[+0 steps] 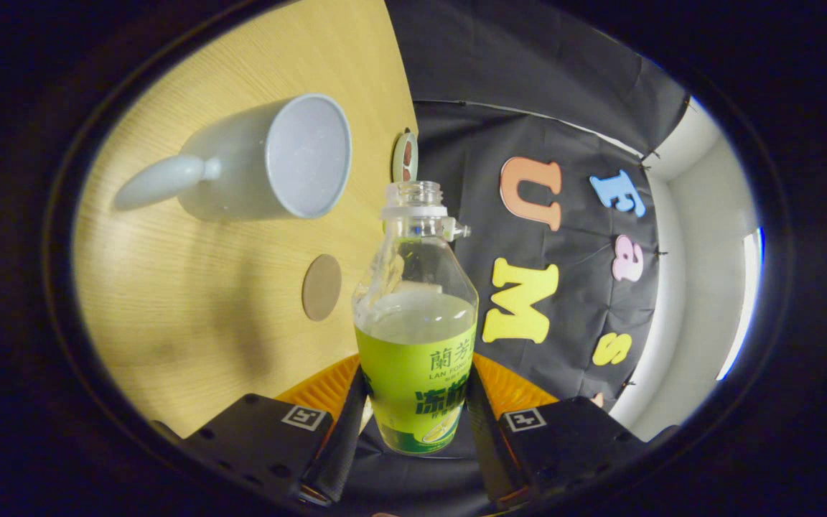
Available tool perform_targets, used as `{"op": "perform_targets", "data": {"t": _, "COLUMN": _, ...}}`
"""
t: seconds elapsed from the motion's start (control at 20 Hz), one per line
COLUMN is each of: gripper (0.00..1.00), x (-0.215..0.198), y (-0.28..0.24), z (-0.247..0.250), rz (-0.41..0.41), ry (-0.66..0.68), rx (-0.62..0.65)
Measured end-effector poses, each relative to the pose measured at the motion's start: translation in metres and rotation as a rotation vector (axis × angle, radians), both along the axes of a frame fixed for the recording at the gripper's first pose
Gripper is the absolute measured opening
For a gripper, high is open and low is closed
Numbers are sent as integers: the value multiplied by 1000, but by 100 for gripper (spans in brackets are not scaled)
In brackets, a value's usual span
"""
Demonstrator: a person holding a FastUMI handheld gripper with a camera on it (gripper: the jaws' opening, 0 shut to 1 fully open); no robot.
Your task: Take the bottle from table, then pour the juice into the cup, finally place the bottle on the coaster
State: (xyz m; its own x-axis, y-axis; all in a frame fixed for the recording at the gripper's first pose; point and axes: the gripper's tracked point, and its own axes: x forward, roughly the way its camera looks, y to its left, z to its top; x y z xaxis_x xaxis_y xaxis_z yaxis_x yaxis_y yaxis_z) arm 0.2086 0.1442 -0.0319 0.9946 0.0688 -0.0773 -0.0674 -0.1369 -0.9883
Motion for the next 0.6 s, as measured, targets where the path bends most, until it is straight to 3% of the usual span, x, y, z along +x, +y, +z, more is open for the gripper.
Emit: {"op": "perform_targets", "data": {"t": 0.6, "gripper": 75, "x": -5, "y": 7, "z": 16, "rz": 11, "ry": -39, "rx": -94}}
